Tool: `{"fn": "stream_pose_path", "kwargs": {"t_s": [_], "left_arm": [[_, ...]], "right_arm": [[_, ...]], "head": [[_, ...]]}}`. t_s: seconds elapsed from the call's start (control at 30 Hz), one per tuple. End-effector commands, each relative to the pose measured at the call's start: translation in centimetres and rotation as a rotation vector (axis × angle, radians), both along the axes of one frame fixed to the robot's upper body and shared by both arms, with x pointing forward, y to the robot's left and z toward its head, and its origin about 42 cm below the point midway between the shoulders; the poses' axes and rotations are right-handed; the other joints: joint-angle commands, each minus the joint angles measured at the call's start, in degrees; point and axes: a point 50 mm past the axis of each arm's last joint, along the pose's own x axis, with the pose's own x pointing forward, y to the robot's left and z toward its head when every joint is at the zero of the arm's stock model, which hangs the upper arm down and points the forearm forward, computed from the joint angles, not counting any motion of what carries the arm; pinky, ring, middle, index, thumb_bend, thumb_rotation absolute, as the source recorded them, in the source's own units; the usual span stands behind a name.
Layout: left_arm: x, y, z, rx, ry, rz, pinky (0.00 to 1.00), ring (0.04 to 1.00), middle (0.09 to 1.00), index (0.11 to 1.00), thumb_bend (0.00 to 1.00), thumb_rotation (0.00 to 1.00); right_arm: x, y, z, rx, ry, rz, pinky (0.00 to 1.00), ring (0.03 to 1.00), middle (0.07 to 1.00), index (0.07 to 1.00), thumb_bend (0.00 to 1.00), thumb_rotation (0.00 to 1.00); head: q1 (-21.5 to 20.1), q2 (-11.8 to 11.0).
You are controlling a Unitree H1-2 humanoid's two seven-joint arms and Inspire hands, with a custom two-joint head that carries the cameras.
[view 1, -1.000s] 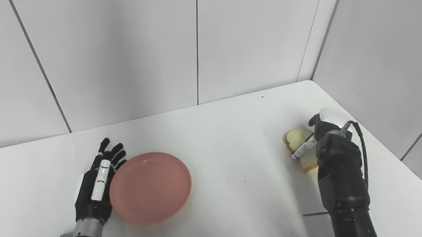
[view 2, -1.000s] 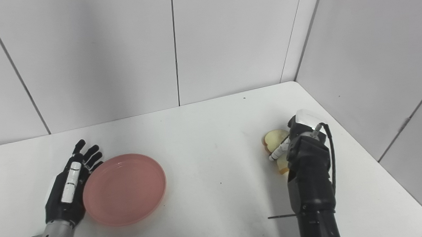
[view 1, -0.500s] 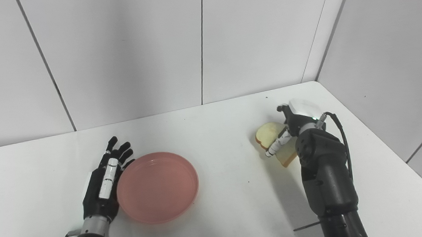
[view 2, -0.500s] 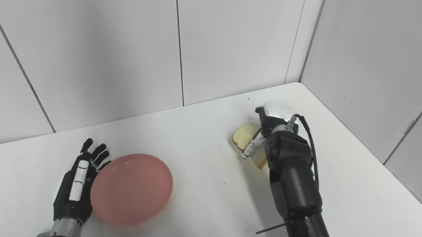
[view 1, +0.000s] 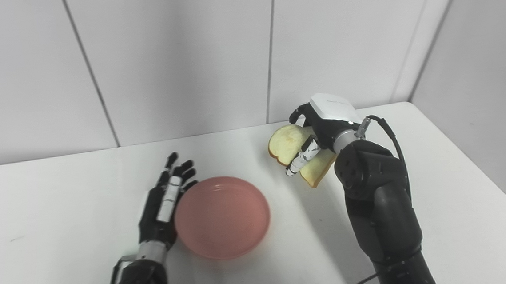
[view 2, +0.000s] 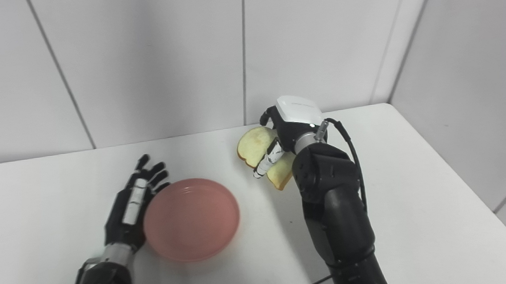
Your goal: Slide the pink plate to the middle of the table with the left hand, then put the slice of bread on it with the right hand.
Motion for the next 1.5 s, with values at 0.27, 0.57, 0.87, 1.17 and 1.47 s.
{"fn": "stream_pose_path", "kwargs": {"t_s": [0.27, 0.57, 0.87, 1.17, 1.47], "left_arm": [[-1.2, -2.3, -2.8, 0.041, 0.137, 0.036, 0.75, 0.827, 0.844, 0.927, 0.8, 0.91], [-1.0, -2.0, -2.3, 0.044, 0.127, 0.057, 0.77, 0.825, 0.835, 0.951, 0.82, 0.9], [-0.9, -1.5, -2.1, 0.033, 0.136, 0.059, 0.76, 0.819, 0.826, 0.942, 0.81, 0.89], [-0.9, -1.2, -2.0, 0.044, 0.125, 0.058, 0.77, 0.819, 0.832, 0.932, 0.81, 0.89], [-1.2, -0.8, -2.0, 0.029, 0.124, 0.064, 0.76, 0.809, 0.828, 0.933, 0.81, 0.88]], "right_arm": [[2.2, 4.9, 0.2, -0.001, -0.001, 0.137, 0.13, 0.206, 0.469, 0.702, 0.57, 0.0], [2.5, 8.0, -0.4, 0.049, 0.03, 0.237, 0.12, 0.194, 0.468, 0.697, 0.57, 0.0], [2.8, 10.5, -1.9, 0.049, 0.082, 0.281, 0.19, 0.269, 0.473, 0.494, 0.53, 0.0], [2.4, 10.7, -3.9, 0.034, 0.119, 0.258, 0.12, 0.194, 0.47, 0.493, 0.53, 0.0], [2.0, 10.7, -3.8, 0.021, 0.092, 0.252, 0.11, 0.191, 0.47, 0.493, 0.53, 0.0]], "head": [[10.05, 1.17], [12.52, 2.68], [11.32, 3.47], [10.79, 3.48], [9.65, 3.86]]}}
